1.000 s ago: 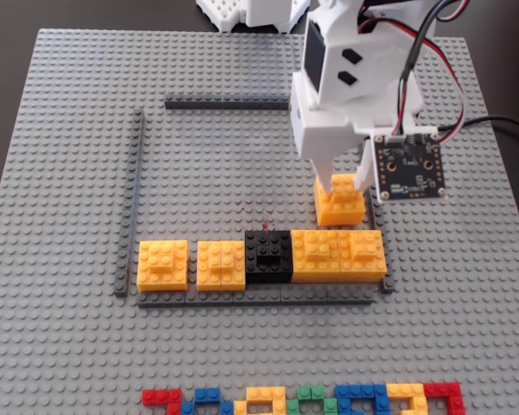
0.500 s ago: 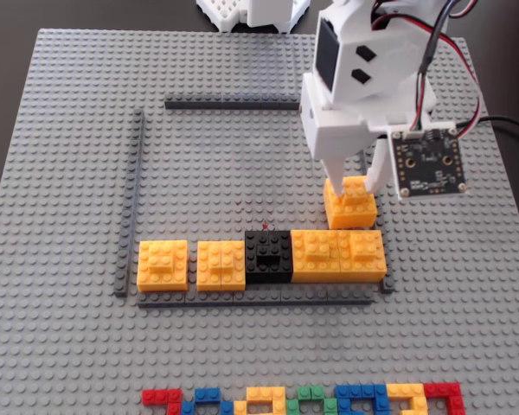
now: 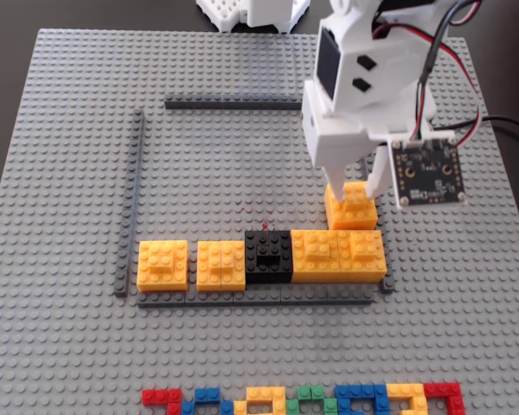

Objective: Grab the cube and place it into the grid

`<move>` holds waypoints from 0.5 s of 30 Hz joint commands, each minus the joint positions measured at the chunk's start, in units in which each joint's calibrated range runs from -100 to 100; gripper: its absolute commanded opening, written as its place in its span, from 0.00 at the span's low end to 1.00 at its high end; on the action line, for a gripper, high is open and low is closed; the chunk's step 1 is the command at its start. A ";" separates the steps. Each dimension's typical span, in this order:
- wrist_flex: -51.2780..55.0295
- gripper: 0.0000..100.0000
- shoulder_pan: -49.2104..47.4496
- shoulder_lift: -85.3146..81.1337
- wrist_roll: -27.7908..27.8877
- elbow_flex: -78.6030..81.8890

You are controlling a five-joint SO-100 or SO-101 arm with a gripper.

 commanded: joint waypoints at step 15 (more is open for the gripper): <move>-0.86 0.05 0.61 0.24 -0.20 -5.83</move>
